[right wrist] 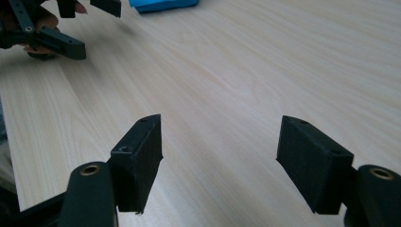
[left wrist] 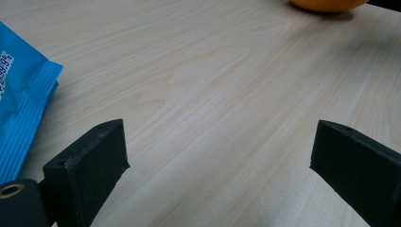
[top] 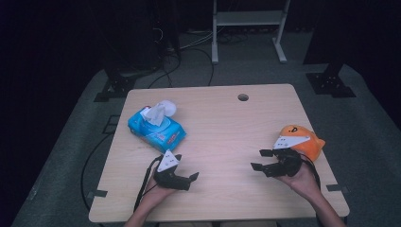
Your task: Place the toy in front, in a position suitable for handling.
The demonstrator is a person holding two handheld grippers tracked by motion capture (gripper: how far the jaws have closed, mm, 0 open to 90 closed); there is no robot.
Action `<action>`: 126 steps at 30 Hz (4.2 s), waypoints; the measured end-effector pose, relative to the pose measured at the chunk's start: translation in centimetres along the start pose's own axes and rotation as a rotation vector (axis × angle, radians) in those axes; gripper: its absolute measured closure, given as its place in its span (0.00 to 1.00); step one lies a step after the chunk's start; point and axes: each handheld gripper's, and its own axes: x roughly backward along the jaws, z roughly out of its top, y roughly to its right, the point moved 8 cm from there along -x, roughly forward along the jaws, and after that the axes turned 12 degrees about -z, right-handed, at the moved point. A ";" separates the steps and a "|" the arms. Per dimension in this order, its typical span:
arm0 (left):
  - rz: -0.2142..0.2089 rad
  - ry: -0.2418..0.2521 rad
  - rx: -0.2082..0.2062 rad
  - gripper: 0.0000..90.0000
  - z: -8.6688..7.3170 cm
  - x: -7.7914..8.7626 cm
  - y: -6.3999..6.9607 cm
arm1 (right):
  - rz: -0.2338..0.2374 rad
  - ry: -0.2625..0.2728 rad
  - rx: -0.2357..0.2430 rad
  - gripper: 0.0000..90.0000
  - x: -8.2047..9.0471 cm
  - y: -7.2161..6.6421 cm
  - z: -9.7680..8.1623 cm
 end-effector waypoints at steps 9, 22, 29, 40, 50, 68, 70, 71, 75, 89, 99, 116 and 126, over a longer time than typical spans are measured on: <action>0.006 -0.001 0.003 0.04 -0.1 0.2 0.0 | -0.040 0.016 0.015 0.34 1.3 1.6 1.9; 0.009 -0.007 -0.009 0.04 -0.2 0.2 0.1 | -0.108 0.041 -0.011 0.34 3.5 4.9 2.8; 0.013 -0.003 -0.003 0.04 -0.2 0.2 0.1 | -0.159 0.041 -0.016 0.35 4.7 6.8 2.7; 0.010 -0.008 -0.006 0.04 -0.3 0.1 0.2 | -0.233 0.038 -0.065 0.36 6.1 10.1 1.7; 0.008 -0.002 0.011 0.04 -0.4 0.0 0.2 | -0.294 0.016 -0.105 0.37 6.2 12.8 0.0; 0.005 -0.008 0.017 0.04 -0.5 -0.1 0.2 | -0.341 0.018 -0.160 0.49 4.8 14.4 -2.7; 0.004 -0.007 0.019 0.04 -0.5 -0.1 0.2 | -0.325 0.008 -0.153 0.55 4.2 13.9 -3.1; 0.004 -0.008 0.019 0.04 -0.5 -0.1 0.2 | -0.319 0.002 -0.154 0.56 4.0 13.7 -3.3; 0.011 0.006 0.022 0.04 -0.4 0.1 0.0 | -0.317 -0.009 -0.141 0.65 3.4 13.0 -3.7; 0.014 -0.001 0.023 0.04 -0.5 0.1 -0.1 | -0.375 -0.005 -0.112 0.84 3.3 12.2 -3.7; 0.020 0.000 0.027 0.04 -0.6 0.1 -0.2 | -0.383 0.001 -0.123 0.89 4.3 12.7 -3.0; 0.027 0.004 0.033 0.04 -0.5 0.4 -0.4 | -0.363 0.032 -0.240 0.91 5.6 15.2 -1.6; 0.030 0.008 0.039 0.04 -0.5 0.5 -0.6 | -0.289 0.078 -0.236 0.91 7.4 13.9 0.7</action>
